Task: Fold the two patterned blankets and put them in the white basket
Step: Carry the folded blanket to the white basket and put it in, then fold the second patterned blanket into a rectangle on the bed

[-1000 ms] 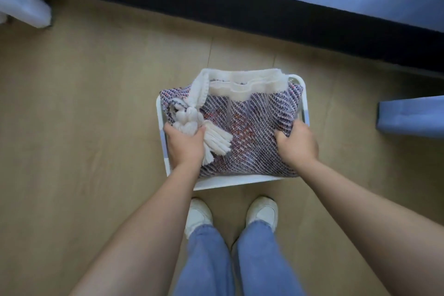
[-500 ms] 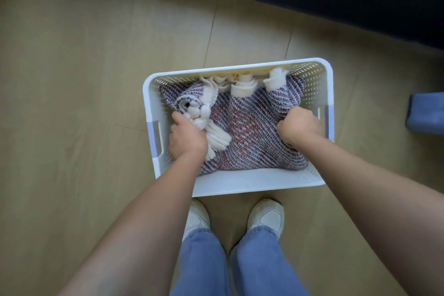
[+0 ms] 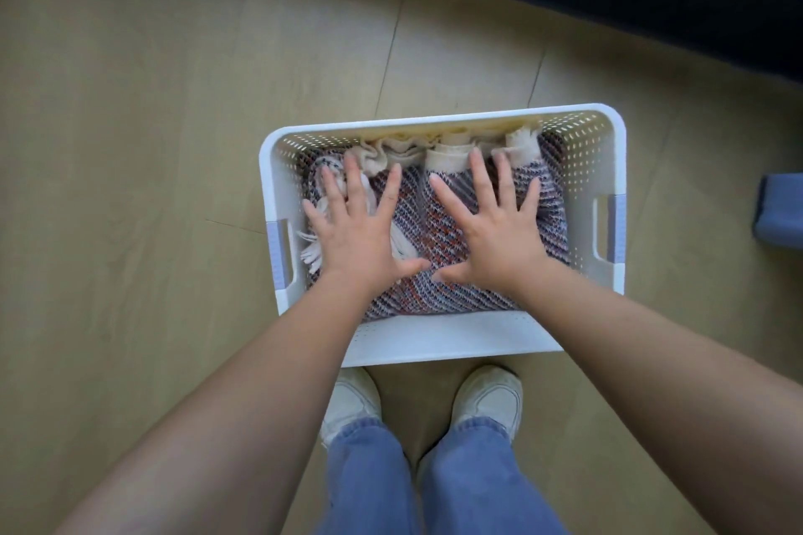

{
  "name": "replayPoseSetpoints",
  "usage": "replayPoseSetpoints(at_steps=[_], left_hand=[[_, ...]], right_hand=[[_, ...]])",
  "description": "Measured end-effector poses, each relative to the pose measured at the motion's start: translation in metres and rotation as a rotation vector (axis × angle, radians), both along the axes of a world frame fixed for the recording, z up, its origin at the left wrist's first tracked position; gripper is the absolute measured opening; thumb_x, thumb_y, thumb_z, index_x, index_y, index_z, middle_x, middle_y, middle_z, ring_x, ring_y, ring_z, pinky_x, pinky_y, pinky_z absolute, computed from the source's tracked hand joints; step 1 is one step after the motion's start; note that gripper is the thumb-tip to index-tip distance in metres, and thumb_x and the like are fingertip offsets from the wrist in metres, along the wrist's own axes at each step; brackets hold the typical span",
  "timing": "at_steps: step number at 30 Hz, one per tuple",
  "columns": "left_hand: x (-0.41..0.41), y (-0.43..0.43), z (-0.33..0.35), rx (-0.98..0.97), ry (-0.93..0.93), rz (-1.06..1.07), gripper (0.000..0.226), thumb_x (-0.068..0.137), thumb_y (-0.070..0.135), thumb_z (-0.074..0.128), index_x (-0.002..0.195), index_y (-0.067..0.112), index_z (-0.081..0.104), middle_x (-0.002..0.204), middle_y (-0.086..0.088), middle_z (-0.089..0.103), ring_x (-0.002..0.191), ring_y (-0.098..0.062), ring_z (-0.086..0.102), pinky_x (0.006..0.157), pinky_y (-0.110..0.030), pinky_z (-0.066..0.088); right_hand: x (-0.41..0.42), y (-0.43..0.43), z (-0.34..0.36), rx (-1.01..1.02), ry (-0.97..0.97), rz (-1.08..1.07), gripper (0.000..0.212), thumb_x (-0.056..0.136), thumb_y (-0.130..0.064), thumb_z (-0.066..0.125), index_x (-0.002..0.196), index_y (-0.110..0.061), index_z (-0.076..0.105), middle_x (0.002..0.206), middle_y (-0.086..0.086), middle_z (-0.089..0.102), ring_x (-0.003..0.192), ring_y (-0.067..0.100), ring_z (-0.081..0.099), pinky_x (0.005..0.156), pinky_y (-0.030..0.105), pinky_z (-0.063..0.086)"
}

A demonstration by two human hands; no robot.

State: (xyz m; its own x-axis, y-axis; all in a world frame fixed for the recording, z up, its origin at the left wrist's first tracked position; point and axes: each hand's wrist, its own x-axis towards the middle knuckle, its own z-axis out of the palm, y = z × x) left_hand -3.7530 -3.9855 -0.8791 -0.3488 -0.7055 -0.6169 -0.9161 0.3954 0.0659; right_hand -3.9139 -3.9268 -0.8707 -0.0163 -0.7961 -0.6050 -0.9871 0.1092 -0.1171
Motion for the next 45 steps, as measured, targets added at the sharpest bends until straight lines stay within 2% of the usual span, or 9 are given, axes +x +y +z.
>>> replayPoseSetpoints(at_steps=[3, 9, 12, 16, 20, 26, 31, 37, 45], left_hand=[[0.001, -0.005, -0.024, 0.013, -0.053, -0.08, 0.131, 0.048, 0.091, 0.049, 0.123, 0.04, -0.045, 0.123, -0.017, -0.061, 0.133, -0.052, -0.026, 0.103, -0.072, -0.001], [0.01, -0.006, -0.068, -0.016, -0.155, -0.077, 0.133, 0.043, 0.096, 0.041, 0.135, 0.037, -0.035, 0.149, -0.022, -0.028, 0.133, -0.054, -0.023, 0.103, -0.071, -0.005], [0.006, -0.006, -0.066, -0.019, -0.191, -0.09, 0.134, 0.044, 0.095, 0.041, 0.134, 0.034, -0.036, 0.15, -0.024, -0.024, 0.133, -0.056, -0.02, 0.104, -0.069, -0.007], [-0.004, -0.007, -0.027, 0.033, -0.237, -0.06, 0.132, 0.05, 0.09, 0.05, 0.14, 0.033, -0.028, 0.149, -0.027, -0.026, 0.134, -0.054, -0.02, 0.106, -0.067, -0.006], [-0.009, 0.0, 0.047, 0.058, -0.186, -0.027, 0.121, 0.063, 0.078, 0.056, 0.146, 0.027, -0.016, 0.15, -0.029, -0.02, 0.137, -0.05, -0.02, 0.11, -0.061, -0.006], [-0.015, 0.019, 0.189, 0.098, 0.01, -0.183, 0.091, 0.083, 0.051, 0.055, 0.149, 0.024, -0.002, 0.157, -0.015, 0.002, 0.143, -0.036, -0.011, 0.115, -0.051, -0.001], [-0.028, 0.051, 0.312, 0.177, 0.223, -0.298, 0.071, 0.089, 0.032, 0.05, 0.148, 0.026, 0.011, 0.158, -0.007, 0.011, 0.146, -0.026, 0.003, 0.115, -0.047, 0.011], [-0.058, 0.096, 0.441, 0.112, 0.296, -0.583, 0.067, 0.09, 0.034, 0.05, 0.147, 0.027, 0.016, 0.158, -0.007, 0.01, 0.145, -0.024, 0.006, 0.114, -0.045, 0.013], [-0.107, 0.233, 0.583, 0.077, 0.388, -1.047, 0.066, 0.09, 0.029, 0.046, 0.148, 0.024, 0.013, 0.158, -0.009, 0.009, 0.145, -0.027, 0.01, 0.113, -0.044, 0.018]], right_hand=[[-0.004, -0.01, -0.029, 0.06, 0.048, -0.022, 0.129, 0.049, -0.084, 0.058, 0.122, -0.049, -0.043, 0.149, 0.006, -0.036, 0.136, 0.042, -0.028, 0.101, 0.075, -0.002], [-0.016, -0.007, -0.076, 0.131, 0.062, -0.065, 0.131, 0.041, -0.088, 0.057, 0.12, -0.054, -0.042, 0.147, 0.003, -0.039, 0.136, 0.044, -0.027, 0.098, 0.078, 0.001], [-0.017, -0.012, -0.078, 0.185, 0.087, -0.057, 0.13, 0.041, -0.09, 0.055, 0.124, -0.053, -0.038, 0.145, 0.002, -0.04, 0.136, 0.044, -0.028, 0.097, 0.078, 0.001], [-0.01, -0.019, -0.043, 0.237, 0.1, -0.037, 0.127, 0.048, -0.088, 0.055, 0.133, -0.048, -0.031, 0.151, 0.007, -0.033, 0.137, 0.042, -0.026, 0.102, 0.074, -0.001], [0.003, -0.002, 0.034, 0.119, 0.014, -0.155, 0.108, 0.067, -0.075, 0.055, 0.141, -0.043, -0.016, 0.157, 0.009, -0.015, 0.143, 0.034, -0.015, 0.109, 0.065, 0.003], [0.017, 0.035, 0.19, -0.024, -0.069, -0.29, 0.076, 0.09, -0.047, 0.045, 0.148, -0.021, 0.006, 0.159, 0.004, 0.008, 0.146, 0.023, 0.005, 0.116, 0.044, 0.01], [0.033, 0.074, 0.31, -0.085, -0.031, -0.499, 0.072, 0.091, -0.043, 0.045, 0.148, -0.016, 0.01, 0.158, 0.005, 0.013, 0.145, 0.023, 0.01, 0.115, 0.039, 0.012], [0.038, 0.144, 0.431, -0.166, 0.017, -0.799, 0.068, 0.091, -0.04, 0.045, 0.147, -0.016, 0.014, 0.157, 0.006, 0.016, 0.145, 0.024, 0.012, 0.115, 0.039, 0.015], [0.055, 0.325, 0.576, -0.252, 0.148, -1.296, 0.066, 0.093, -0.041, 0.041, 0.148, -0.019, 0.011, 0.158, 0.004, 0.014, 0.145, 0.023, 0.011, 0.115, 0.038, 0.013]])
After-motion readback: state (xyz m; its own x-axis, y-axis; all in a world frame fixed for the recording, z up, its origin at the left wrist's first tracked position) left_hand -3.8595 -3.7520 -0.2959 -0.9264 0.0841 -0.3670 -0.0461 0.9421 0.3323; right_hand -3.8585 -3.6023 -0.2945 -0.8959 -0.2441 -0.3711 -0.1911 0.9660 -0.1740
